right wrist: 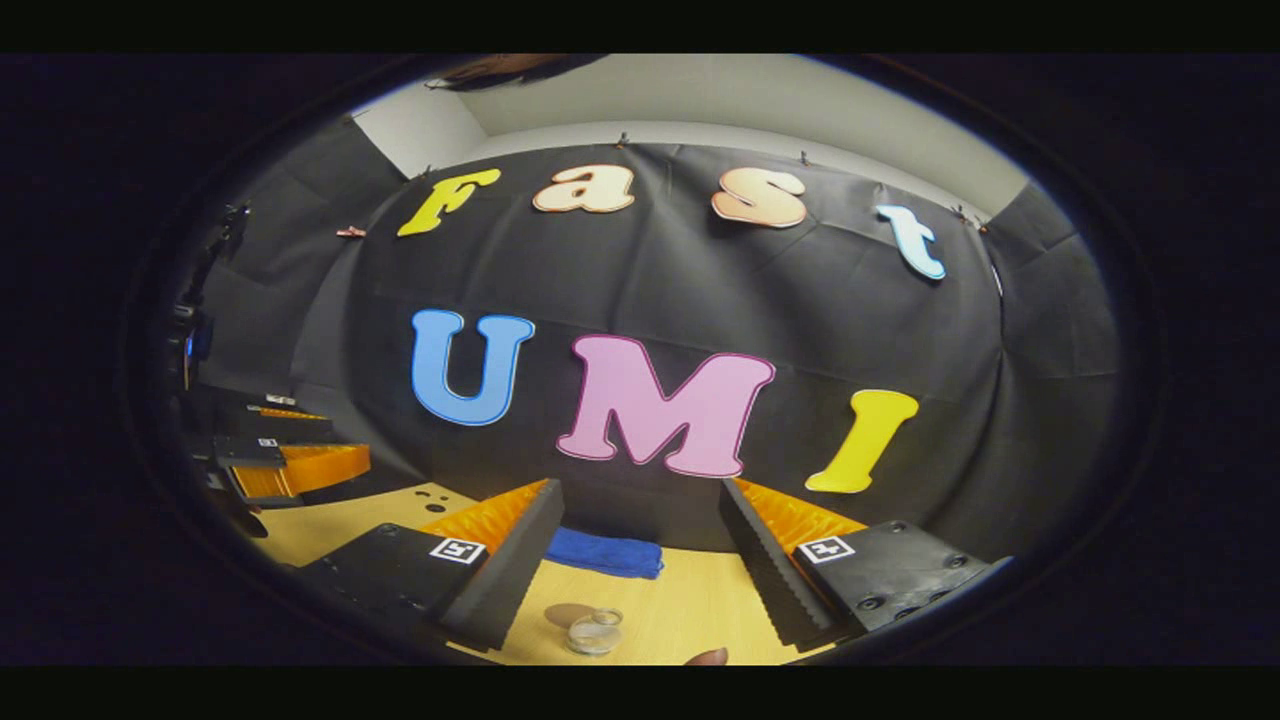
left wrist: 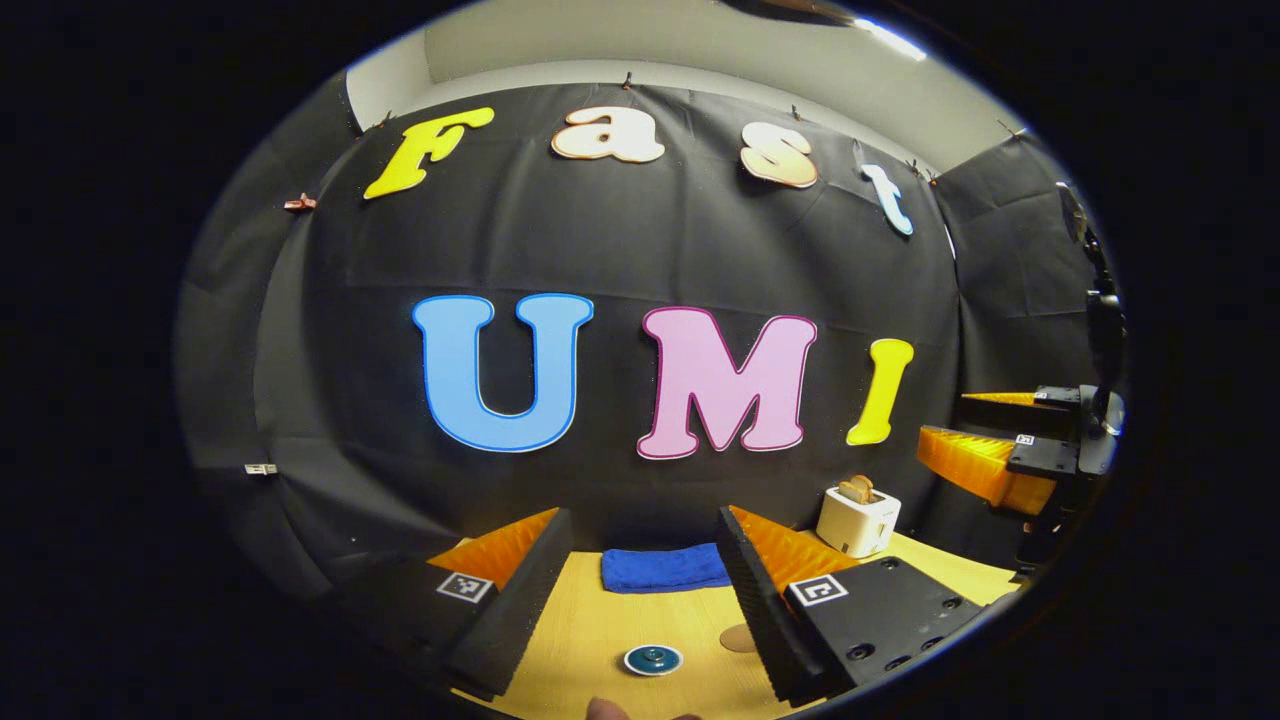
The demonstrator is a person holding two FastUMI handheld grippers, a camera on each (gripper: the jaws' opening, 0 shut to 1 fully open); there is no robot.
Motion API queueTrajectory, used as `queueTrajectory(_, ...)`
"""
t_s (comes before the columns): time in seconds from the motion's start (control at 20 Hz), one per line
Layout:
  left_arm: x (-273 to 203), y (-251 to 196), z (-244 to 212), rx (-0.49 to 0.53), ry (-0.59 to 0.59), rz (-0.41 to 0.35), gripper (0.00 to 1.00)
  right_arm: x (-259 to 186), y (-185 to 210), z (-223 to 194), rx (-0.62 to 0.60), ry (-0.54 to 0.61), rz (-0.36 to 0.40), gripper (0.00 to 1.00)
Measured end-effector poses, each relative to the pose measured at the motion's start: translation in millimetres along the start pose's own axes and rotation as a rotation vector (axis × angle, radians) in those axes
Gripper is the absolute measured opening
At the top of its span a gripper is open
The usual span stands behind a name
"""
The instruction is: Open the teacup lid with one hand, grasp the water bottle and pour water into the teacup with the other hand; after pouring, place the water bottle on the coaster and then close the teacup lid.
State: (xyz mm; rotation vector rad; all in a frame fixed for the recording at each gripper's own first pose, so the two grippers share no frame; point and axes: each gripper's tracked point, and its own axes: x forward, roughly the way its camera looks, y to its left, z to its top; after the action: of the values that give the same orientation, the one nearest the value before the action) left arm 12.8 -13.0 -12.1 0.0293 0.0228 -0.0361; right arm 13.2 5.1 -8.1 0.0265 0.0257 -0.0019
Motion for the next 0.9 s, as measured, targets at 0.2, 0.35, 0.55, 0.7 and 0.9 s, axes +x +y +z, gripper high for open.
queueTrajectory(0.2, 7.6, -7.9, -23.6, 0.001, 0.014, -0.023, 0.92, 4.5, 0.9, -15.0, 0.019, 0.021, -0.008, 0.96)
queueTrajectory(0.35, 23.5, -13.8, -65.1, 0.001, 0.023, -0.043, 0.92, 2.9, 2.0, -26.9, 0.042, 0.019, -0.018, 0.97)
queueTrajectory(0.55, 51.8, -19.2, -146.2, 0.008, 0.073, -0.055, 0.92, 7.4, -2.4, -47.7, 0.040, 0.038, -0.033, 0.96)
queueTrajectory(0.7, 73.1, -16.7, -217.1, 0.030, 0.143, -0.046, 0.92, 8.9, -2.8, -59.3, 0.052, 0.060, -0.042, 0.96)
queueTrajectory(0.9, 91.4, -13.9, -302.1, 0.045, 0.274, -0.030, 0.90, 6.9, -4.1, -80.1, 0.042, 0.099, -0.045, 0.97)
